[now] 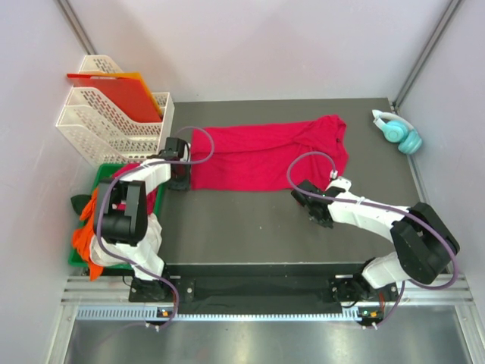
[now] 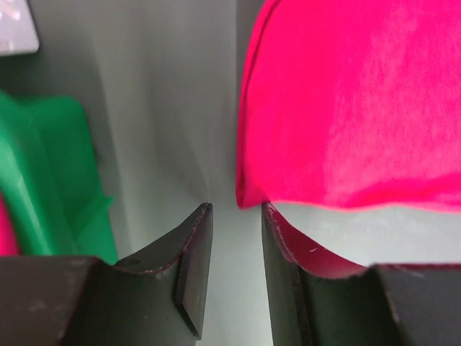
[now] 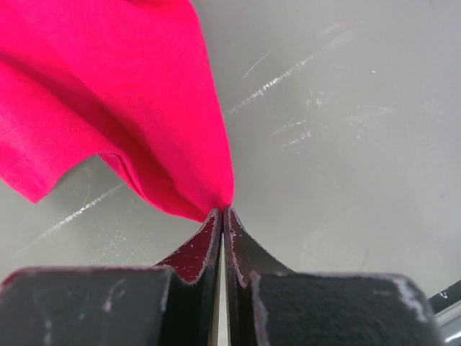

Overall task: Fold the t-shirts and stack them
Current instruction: Fold the tshirt

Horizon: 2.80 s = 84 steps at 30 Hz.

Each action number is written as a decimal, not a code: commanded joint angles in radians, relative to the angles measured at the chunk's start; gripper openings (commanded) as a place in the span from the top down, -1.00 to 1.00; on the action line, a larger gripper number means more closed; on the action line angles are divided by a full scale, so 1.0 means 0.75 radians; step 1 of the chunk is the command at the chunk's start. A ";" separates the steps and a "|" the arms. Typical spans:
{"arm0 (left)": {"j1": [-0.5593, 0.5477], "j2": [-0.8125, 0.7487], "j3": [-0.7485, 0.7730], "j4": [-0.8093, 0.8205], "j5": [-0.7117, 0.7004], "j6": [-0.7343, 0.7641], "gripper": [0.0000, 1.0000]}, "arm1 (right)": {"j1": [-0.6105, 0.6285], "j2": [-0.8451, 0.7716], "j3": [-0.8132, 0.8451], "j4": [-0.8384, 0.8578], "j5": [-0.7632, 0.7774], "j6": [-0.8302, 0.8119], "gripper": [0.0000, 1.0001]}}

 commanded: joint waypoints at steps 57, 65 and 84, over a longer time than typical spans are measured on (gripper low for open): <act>0.046 -0.147 0.006 0.009 0.096 0.011 1.00 | 0.031 -0.078 0.087 -0.147 0.133 0.054 1.00; 0.077 -0.262 -0.023 -0.052 0.100 0.046 1.00 | 0.027 -0.189 0.165 -0.296 0.254 0.025 1.00; 0.081 -0.270 -0.080 -0.052 0.114 0.042 1.00 | -0.055 -0.410 0.165 -0.454 0.362 0.005 1.00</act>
